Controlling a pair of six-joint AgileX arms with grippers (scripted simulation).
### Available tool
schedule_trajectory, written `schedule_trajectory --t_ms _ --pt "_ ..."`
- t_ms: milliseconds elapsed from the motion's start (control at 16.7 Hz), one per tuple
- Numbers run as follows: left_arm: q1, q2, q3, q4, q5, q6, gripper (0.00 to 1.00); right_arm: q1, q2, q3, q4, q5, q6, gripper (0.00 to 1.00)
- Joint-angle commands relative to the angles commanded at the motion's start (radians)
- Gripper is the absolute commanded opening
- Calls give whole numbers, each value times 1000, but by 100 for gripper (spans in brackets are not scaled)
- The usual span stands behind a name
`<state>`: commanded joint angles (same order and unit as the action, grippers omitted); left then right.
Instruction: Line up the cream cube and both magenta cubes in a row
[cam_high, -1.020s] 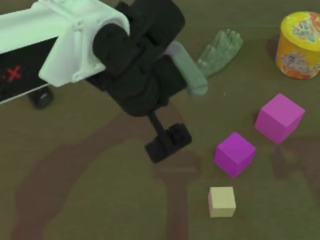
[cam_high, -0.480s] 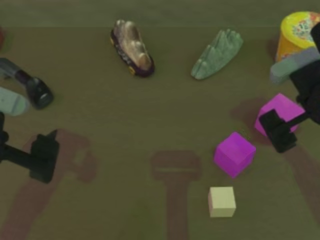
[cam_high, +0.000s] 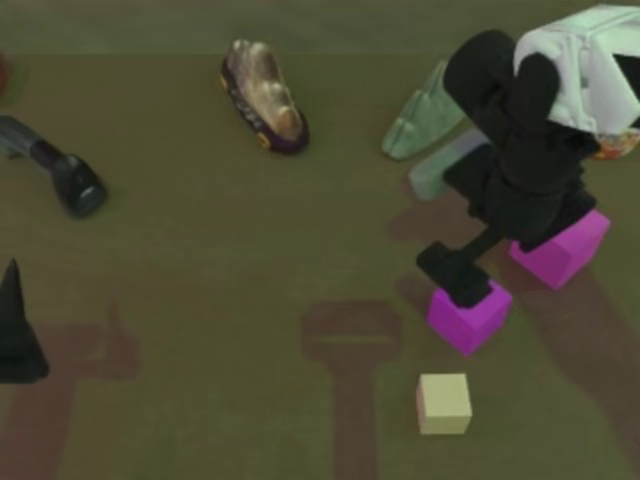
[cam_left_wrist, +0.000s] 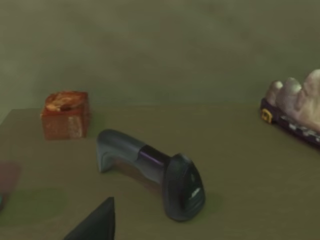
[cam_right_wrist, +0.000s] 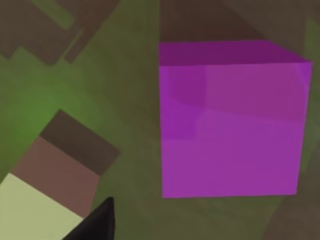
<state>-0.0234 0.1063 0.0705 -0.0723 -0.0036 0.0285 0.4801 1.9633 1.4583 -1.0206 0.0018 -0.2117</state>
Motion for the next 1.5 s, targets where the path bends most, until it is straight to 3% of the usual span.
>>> schedule_trajectory --t_ms 180,600,1080,1380,1500 --pt "39 -95 -63 65 3 -26 100 20 76 70 -36 0 -8 100" --pt "43 -106 -70 72 4 -29 100 18 86 76 -37 0 -9 100" --pt "43 -106 -70 72 4 -29 100 23 207 -71 240 1 -6 100" --pt "43 -106 -70 72 4 -29 100 23 225 -88 267 1 -6 100" --pt "43 -106 -70 72 4 -29 100 23 225 -88 267 1 -6 85"
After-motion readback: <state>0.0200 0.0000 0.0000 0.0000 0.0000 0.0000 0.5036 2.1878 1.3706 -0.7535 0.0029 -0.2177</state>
